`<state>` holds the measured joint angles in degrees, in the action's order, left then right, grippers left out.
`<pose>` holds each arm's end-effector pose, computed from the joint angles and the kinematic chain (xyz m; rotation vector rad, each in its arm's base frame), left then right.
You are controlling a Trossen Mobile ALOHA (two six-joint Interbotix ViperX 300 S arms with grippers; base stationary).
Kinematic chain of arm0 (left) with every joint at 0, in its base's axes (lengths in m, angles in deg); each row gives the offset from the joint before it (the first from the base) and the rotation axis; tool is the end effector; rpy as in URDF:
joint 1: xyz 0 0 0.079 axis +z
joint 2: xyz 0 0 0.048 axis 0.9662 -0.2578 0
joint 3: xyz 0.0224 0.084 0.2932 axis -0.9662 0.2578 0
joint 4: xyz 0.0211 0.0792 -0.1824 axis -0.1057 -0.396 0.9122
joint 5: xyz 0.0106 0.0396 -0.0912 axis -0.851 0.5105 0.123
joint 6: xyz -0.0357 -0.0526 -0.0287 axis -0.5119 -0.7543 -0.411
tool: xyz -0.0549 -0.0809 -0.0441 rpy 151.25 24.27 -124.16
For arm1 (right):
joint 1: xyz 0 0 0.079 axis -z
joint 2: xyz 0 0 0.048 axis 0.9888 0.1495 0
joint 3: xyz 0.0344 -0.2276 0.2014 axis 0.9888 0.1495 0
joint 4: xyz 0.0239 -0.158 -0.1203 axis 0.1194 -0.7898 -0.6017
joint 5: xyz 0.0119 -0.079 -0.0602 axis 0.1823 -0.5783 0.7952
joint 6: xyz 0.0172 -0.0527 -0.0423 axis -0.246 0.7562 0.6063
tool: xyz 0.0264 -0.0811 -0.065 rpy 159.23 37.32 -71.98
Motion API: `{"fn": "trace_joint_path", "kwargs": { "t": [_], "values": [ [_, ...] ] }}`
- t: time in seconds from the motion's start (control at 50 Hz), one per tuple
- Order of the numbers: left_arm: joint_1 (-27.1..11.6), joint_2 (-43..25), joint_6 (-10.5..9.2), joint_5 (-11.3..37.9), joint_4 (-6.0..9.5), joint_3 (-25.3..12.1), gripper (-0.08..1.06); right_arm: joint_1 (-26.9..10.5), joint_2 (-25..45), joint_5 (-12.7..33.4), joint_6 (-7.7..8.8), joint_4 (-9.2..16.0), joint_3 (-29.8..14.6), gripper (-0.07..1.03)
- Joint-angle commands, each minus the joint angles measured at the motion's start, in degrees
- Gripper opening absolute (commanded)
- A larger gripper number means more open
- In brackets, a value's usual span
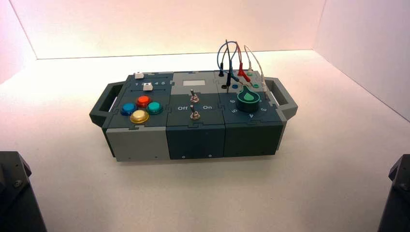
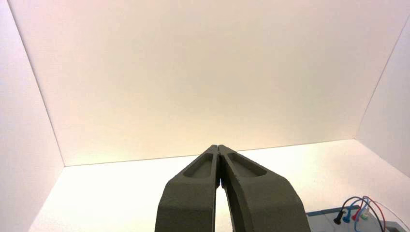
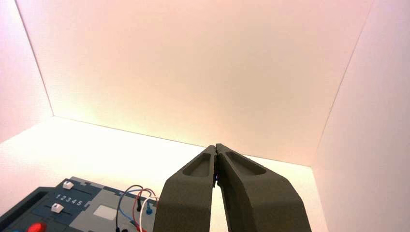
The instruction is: Move the left gripper to the left.
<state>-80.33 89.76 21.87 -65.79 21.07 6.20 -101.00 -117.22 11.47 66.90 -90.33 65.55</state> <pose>0.1680 -0.0198 0.2908 -0.0395 0.0923 -0.1145 0.1736 0.0557 0.3026 -0.0724 0.0635 0.3116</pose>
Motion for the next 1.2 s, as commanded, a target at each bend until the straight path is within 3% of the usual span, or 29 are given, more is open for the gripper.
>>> {"fn": "trace_joint_path", "kwargs": {
  "t": [0.02, 0.32, 0.46, 0.58, 0.82, 1.02, 1.2],
  "values": [
    [0.1, -1.1, -0.09, -0.4, 0.09, -1.0, -0.03, 0.0, 1.1, -0.4, -0.26, 0.4, -0.8, -0.02],
    [0.1, -1.2, 0.00, -0.4, 0.09, -1.0, -0.03, 0.0, 1.1, -0.4, -0.26, 0.4, -0.7, -0.02],
    [0.7, -1.8, 0.53, -0.6, -1.67, -1.4, -0.03, 0.0, 1.1, -0.4, -0.26, 1.1, -0.5, -0.02],
    [3.8, -3.5, 0.53, -0.9, -3.25, -2.4, -0.03, 0.0, 1.6, -0.4, -0.26, 1.4, -0.6, -0.02],
    [13.5, -8.3, 0.44, -6.9, -3.16, -4.6, -0.03, 0.0, 2.9, 0.3, -0.26, 1.4, -0.6, -0.02],
    [20.4, -16.8, 0.26, -8.3, -2.72, -10.6, -0.03, 0.1, 4.5, 1.0, -0.26, 2.3, -0.7, -0.02],
    [24.4, -28.2, -0.53, -6.6, -1.93, -19.0, -0.03, -0.3, 6.1, 1.5, -0.26, 2.4, -0.8, -0.02]
  ]
}}
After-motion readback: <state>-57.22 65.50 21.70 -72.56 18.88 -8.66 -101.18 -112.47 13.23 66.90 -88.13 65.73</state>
